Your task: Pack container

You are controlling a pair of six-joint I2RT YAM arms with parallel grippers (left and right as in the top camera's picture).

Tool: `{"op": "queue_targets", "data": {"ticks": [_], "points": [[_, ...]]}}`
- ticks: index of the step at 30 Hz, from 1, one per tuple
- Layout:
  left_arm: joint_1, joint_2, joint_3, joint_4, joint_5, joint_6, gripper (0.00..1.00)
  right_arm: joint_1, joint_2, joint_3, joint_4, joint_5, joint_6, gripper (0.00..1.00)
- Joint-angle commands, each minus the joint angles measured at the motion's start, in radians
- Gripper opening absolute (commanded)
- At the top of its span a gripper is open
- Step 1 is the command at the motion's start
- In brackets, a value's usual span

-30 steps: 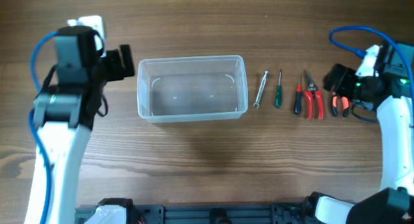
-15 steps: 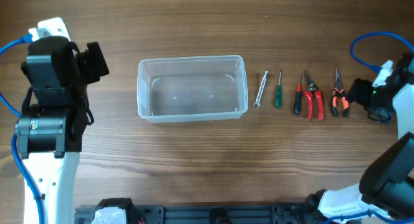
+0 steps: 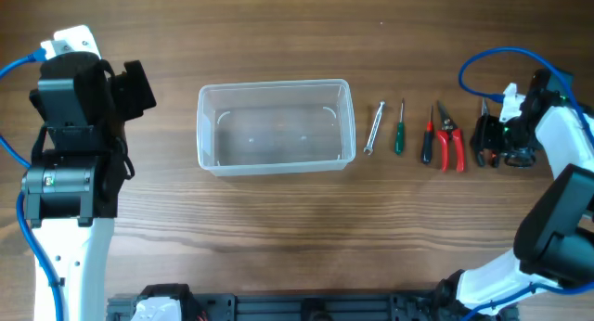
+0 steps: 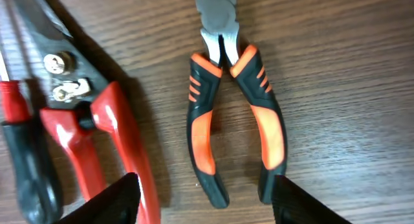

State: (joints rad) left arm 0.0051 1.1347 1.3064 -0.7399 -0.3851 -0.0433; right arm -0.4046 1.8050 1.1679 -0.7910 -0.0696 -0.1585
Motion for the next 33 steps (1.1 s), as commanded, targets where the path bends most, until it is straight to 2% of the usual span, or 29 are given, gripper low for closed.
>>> {"op": "queue_targets", "data": {"ticks": [1, 3, 12, 17, 22, 26, 31, 33], "points": [[0.005, 0.0, 0.008, 0.002, -0.017, -0.002, 1.0, 0.003, 0.046, 0.018, 0.006, 0.01, 0.005, 0.59], [0.005, 0.0, 0.008, 0.002, -0.017, -0.002, 1.0, 0.003, 0.053, 0.018, 0.01, 0.01, 0.006, 0.54], [0.005, 0.0, 0.008, 0.002, -0.017, -0.002, 1.0, 0.003, 0.062, 0.018, 0.056, 0.011, 0.011, 0.51], [0.005, 0.0, 0.008, 0.002, -0.017, -0.002, 1.0, 0.007, 0.119, 0.018, 0.066, 0.01, 0.014, 0.45], [0.005, 0.0, 0.008, 0.002, -0.017, -0.002, 1.0, 0.016, 0.146, 0.018, 0.069, 0.011, 0.053, 0.34], [0.005, 0.0, 0.008, 0.002, -0.017, -0.002, 1.0, 0.016, 0.146, 0.018, 0.068, 0.01, 0.065, 0.06], [0.005, 0.0, 0.008, 0.002, -0.017, -0.002, 1.0, 0.016, 0.145, 0.026, 0.084, 0.011, 0.084, 0.04], [0.005, 0.0, 0.008, 0.002, -0.017, -0.002, 1.0, 0.016, 0.14, 0.074, 0.031, 0.011, 0.116, 0.04]]}}
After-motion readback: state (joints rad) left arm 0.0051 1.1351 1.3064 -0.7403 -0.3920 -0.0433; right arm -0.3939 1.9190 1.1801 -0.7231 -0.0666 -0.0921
